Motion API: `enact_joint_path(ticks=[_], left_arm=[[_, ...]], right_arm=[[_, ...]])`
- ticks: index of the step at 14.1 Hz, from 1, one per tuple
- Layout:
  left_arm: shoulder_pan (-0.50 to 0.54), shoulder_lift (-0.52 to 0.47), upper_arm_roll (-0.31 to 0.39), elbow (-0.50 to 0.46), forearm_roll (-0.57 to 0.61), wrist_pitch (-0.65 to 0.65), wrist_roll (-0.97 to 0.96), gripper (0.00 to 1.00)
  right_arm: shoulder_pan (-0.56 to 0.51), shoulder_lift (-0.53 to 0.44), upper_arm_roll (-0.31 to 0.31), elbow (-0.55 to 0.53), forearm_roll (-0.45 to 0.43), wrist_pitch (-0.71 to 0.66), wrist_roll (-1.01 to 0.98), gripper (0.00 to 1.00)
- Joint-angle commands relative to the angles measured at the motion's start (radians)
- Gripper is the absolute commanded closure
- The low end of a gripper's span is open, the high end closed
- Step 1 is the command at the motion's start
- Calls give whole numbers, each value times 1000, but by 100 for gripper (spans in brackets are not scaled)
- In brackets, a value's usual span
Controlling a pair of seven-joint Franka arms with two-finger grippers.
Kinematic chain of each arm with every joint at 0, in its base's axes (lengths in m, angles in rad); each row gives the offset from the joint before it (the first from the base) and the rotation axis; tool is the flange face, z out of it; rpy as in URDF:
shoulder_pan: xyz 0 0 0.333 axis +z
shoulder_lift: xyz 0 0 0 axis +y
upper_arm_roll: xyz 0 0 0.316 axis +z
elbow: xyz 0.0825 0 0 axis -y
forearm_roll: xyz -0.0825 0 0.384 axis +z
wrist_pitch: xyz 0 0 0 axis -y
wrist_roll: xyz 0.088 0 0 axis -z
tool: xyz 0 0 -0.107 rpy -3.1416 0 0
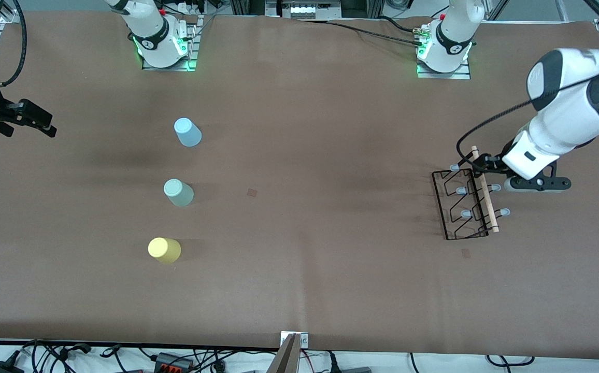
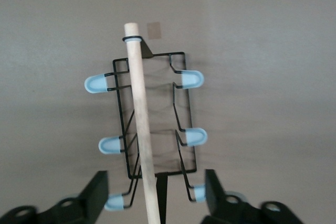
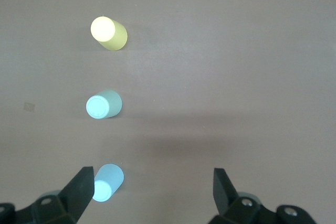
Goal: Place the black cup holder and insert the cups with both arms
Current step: 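Lower the left gripper onto the wooden handle of the black rack, then carry the rack with the left gripper while the right gripper reaches the green cup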
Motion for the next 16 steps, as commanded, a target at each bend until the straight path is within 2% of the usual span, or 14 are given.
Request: enact_joint_path(ticks=[1,5,8,10,11,15,16], left_arm=[[32,39,-5,-11,-3,45,13,33],[40,50,-5,-22,-3,63,10,33],[40,50,-5,-68,-3,111,1,37],[40,51,-5,-83,-3,122,-1,46],[40,53,-5,-85,-3,117,-2,54],[40,57,-5,-89,-3,117,-4,60],[40,57,-5,-89,-3,116,-4,65]], right_arm=[[-6,1,8,8,-10,-6,3,0],[-6,18,8,8,-11,-9,3,0],[-5,38,10,8,-11,-10,3,0],[32,54,10,8,-16,-9,4,0],[37,62,10,5,-16,-4,7,0],[101,169,10,14,-2,3,9,0],[121,192,10,17,-3,17,9,0]])
